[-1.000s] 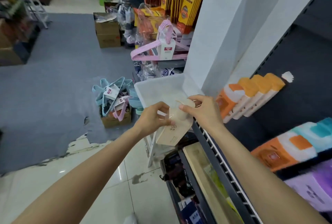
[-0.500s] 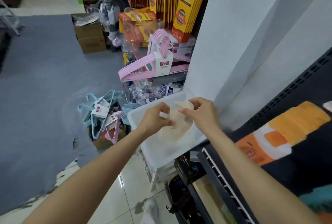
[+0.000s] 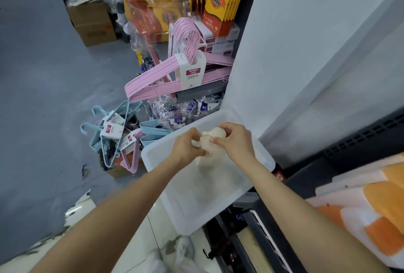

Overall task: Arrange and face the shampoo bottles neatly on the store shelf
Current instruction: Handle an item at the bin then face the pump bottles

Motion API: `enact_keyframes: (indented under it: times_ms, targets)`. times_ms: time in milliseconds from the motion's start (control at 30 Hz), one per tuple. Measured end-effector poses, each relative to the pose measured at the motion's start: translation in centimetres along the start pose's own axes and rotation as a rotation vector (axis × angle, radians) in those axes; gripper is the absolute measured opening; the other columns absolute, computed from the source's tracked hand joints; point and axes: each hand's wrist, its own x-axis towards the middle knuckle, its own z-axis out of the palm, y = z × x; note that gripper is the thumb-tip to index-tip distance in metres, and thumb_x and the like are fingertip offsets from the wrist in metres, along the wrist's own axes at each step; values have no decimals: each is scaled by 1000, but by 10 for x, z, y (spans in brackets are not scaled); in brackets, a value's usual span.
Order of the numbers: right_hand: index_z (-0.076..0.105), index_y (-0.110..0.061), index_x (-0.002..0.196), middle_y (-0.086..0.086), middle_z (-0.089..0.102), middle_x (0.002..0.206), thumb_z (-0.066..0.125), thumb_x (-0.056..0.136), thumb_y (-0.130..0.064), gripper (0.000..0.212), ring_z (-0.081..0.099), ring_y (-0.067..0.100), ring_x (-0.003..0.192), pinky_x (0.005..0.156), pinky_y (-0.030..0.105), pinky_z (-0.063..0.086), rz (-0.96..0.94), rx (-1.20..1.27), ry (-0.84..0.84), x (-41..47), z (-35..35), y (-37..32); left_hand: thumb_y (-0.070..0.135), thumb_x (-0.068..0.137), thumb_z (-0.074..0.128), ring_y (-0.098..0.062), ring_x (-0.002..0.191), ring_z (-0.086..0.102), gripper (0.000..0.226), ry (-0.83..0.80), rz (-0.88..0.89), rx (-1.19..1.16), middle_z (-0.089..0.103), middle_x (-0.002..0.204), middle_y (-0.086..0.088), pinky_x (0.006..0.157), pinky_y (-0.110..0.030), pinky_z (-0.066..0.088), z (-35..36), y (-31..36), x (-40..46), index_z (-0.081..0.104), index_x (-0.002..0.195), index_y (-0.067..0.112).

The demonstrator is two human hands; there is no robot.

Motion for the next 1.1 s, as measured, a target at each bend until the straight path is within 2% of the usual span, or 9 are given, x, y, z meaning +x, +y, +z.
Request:
enact_keyframes:
  times_ms: [67,200,333,467,600,733,933,1000,1100]
  targets:
    - [70,-10,98,2,70,93,81,71,-18,30,63,17,87,79,29,51,17,-18,4,2,8,10,7,63,82,-26,94,61,40,-11,-8,30,62,102,-7,77,-33,46,3,-6,3,53,90,15]
    - [70,-14,94,0,70,88,79,72,-25,26,61,16,81,65,18,43,11,-62,38,5,22,27,7,64,83,-31,92,63,41,-48,-25,39,61,102,-8,76,-36,49,5,-15,7,52,90,16]
    - [65,-13,107,2,62,102,79,73,-22,37,57,17,92,81,24,45,-32,-95,33,8,31,28,12,68,82,-25,90,61,40,-51,-21,86,61,103,-5,72,-29,44,1,-21,9,52,94,16]
    - [61,-13,112,3,57,105,77,76,-20,40,52,14,91,80,18,39,-38,-88,46,2,36,31,14,76,76,-20,90,61,41,-98,-27,131,60,114,-5,72,-23,40,-1,-22,6,54,110,10]
    - [58,-14,114,6,58,108,74,78,-20,40,55,19,101,77,18,33,-1,-107,31,-3,35,26,23,84,69,-24,105,57,43,-116,-7,274,60,114,-8,85,-28,43,-11,-13,-1,52,121,6]
    - [48,-10,129,12,50,124,69,83,-22,52,49,24,115,83,20,32,73,-160,49,-17,29,15,16,91,54,-29,107,57,31,-122,45,500,61,119,-13,86,-35,47,-33,0,-14,53,121,8]
    - [58,-8,118,10,61,116,52,91,-13,28,55,23,108,89,30,44,125,-250,114,-84,17,-1,21,93,45,-29,110,54,31,-132,211,773,56,124,-9,79,-34,43,-51,30,-69,52,123,14]
    - [61,-10,115,7,63,113,49,91,-12,27,57,22,107,88,32,47,137,-251,148,-115,13,-4,25,94,46,-28,111,54,31,-174,279,807,56,124,-8,78,-32,41,-51,33,-92,52,124,16]
    - [62,-12,113,6,63,110,48,91,-12,26,58,24,103,83,34,50,156,-275,183,-168,3,-7,28,93,51,-28,108,56,27,-262,306,750,58,122,-9,84,-33,44,-47,31,-126,56,117,19]
